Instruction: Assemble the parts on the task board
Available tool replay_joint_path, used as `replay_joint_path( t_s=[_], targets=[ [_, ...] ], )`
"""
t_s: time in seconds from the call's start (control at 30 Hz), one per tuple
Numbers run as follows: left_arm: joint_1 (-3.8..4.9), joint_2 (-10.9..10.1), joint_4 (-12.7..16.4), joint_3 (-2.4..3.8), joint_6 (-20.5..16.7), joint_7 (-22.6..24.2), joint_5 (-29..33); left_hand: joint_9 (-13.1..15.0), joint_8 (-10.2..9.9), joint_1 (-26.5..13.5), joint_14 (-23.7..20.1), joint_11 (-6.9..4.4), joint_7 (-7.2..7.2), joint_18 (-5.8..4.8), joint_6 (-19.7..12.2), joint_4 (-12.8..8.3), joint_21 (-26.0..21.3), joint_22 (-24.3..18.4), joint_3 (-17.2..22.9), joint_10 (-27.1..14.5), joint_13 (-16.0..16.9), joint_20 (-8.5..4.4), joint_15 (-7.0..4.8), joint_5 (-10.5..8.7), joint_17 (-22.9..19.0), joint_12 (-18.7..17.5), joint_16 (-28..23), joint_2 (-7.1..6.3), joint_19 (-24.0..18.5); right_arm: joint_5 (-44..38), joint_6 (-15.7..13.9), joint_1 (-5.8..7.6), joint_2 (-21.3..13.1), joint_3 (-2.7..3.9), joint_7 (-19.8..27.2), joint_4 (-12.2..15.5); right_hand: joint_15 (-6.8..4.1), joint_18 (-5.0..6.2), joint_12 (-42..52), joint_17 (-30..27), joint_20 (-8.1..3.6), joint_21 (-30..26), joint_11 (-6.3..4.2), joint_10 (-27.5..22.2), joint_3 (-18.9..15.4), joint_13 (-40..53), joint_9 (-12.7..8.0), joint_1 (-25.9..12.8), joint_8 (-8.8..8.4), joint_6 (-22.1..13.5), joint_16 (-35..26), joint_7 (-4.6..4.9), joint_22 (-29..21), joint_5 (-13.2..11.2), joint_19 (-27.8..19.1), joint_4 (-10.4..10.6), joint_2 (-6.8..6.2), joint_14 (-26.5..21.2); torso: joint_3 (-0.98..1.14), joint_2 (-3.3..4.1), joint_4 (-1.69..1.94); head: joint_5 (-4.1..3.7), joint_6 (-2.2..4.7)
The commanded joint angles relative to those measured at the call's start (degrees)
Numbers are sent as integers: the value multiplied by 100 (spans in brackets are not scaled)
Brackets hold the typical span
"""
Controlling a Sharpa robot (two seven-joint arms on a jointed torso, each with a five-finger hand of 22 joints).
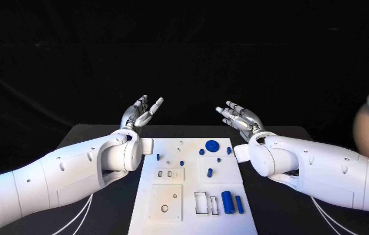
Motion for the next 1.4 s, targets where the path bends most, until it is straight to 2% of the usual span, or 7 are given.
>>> replay_joint_path(
  t_s=[0.03,0.23,0.27,0.5,0.77,1.17,1.4],
  targets=[
    [12,15,1,4,344,-5,-28,78,121,423,257,208,399,231,373,68,121,70,1,209,39,127,146,329,62,72,88,91,146,-448,1069,83,23,-67,-469,-85,11,160,250,268,21,489,19,1341,312,124,244,782,377,1210,390,971,261,-3,1074,-455,-97,1389,0,2,0,0,0],
    [12,15,1,4,344,-5,-28,324,560,690,1468,433,608,328,1440,41,623,330,-132,1408,154,200,298,452,298,235,488,268,962,-532,1319,161,36,-139,-585,-155,-140,296,520,478,9,995,-85,2902,356,211,486,1058,809,2479,722,941,487,100,2303,-768,-197,2731,0,2,0,0,0],
    [33,-253,239,4,595,6,-92,384,677,751,1760,475,660,290,1686,35,738,379,-162,1764,183,206,351,453,348,292,590,295,1169,-2070,615,263,59,-139,-340,-352,-169,330,563,517,2,1074,-111,3196,364,224,539,1099,908,2757,780,926,516,112,2522,-824,-212,3000,3,157,-19,23,-110],
    [59,-422,453,7,758,20,-189,842,1541,1213,4191,535,711,350,3491,-22,1581,656,-327,4369,345,162,296,427,813,737,1417,400,2974,-3484,494,439,6,-136,-648,-395,-477,611,670,709,-19,1223,-398,4484,531,262,797,1186,1291,3856,995,660,496,202,3232,-1145,-304,4147,27,339,8,-12,-109],
    [73,-744,842,103,1065,-116,-505,1052,1660,1663,5036,362,480,391,4018,-26,1616,527,-408,5222,344,-18,75,397,1156,646,1517,443,3790,-5268,683,614,-113,-130,-1464,-285,-601,658,558,842,-86,1236,-507,4848,636,268,913,1136,1320,4104,1033,558,457,116,3576,-1249,-396,4577,21,579,49,-73,-70],
    [127,-1137,1553,144,1383,-325,-486,1197,1622,1702,5552,205,360,381,4292,67,1691,488,-595,5737,376,-197,-105,401,1538,533,1608,453,4300,-7727,1408,745,-150,-107,-2501,31,-1298,642,398,2345,-829,2404,-944,5920,697,482,1300,913,1308,4407,2171,244,1055,-110,5299,-1146,-776,6577,-1,875,141,-157,-103],
    [135,-1259,1837,147,1445,-335,-411,1216,1579,1682,5469,224,376,373,4267,59,1697,481,-650,5721,368,-193,-87,398,1593,461,1542,464,4348,-8358,1632,747,-20,-107,-2759,24,-1413,625,270,3390,-977,3179,-1000,5848,592,696,1484,851,1207,4407,3194,194,1610,-220,5642,-988,-889,7049,-13,997,204,-194,-135]
  ],
)
